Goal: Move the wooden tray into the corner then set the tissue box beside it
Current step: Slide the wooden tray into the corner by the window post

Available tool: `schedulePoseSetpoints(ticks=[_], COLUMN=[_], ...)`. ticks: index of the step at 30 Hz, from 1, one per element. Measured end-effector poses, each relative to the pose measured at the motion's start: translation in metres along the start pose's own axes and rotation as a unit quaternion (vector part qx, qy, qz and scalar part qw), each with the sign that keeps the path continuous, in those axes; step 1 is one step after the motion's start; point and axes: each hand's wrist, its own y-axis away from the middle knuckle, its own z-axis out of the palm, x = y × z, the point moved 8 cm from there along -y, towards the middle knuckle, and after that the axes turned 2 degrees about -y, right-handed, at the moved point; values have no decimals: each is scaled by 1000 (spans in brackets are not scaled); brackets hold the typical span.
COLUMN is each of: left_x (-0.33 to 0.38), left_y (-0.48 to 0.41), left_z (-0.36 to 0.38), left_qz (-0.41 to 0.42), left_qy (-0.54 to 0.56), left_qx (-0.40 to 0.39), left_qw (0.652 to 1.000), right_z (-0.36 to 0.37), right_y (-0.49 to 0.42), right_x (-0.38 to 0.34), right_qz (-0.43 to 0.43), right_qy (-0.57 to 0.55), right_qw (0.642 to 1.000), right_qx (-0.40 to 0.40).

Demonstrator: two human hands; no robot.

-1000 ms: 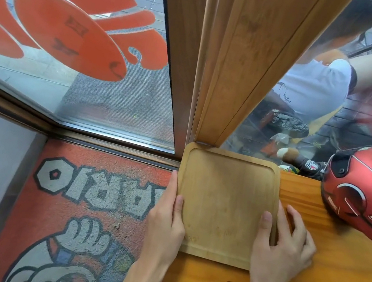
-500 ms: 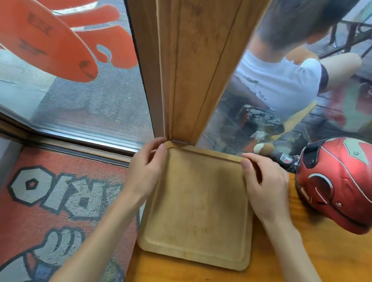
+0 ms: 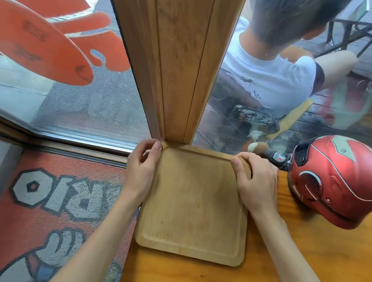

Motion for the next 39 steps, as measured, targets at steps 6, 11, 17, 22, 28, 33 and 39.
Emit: schedulePoseSetpoints(ticks=[6,11,17,22,28,33,39], left_x=[0,-5,-19,-44,-64,-61,-62], left_y=[-4,-4,67,160,169,169,171], left_z=[1,4,-19,-32,-44,-48,-47], left_qz=[16,-20,-74,-75,-87,-115,-131], left_qy=[-17,-22,-34,-72,-66,-5,13], left_qx=[0,-20,-7,-7,33,62,86], left_qw=[1000,999,997,995,993,991,988], right_z=[2,4,-2,-5,-6,-8,-10], right_y=[-1,0,61,183,199,198,199], right_x=[0,3,-2,-13,-6,-10,-11], right_qz=[-6,14,101,91,134,135,135], right_qy=[30,24,-101,-25,19,20,5], right_qw=[999,1000,985,986,989,990,991], right_qx=[11,-7,-93,-138,-65,-37,-25])
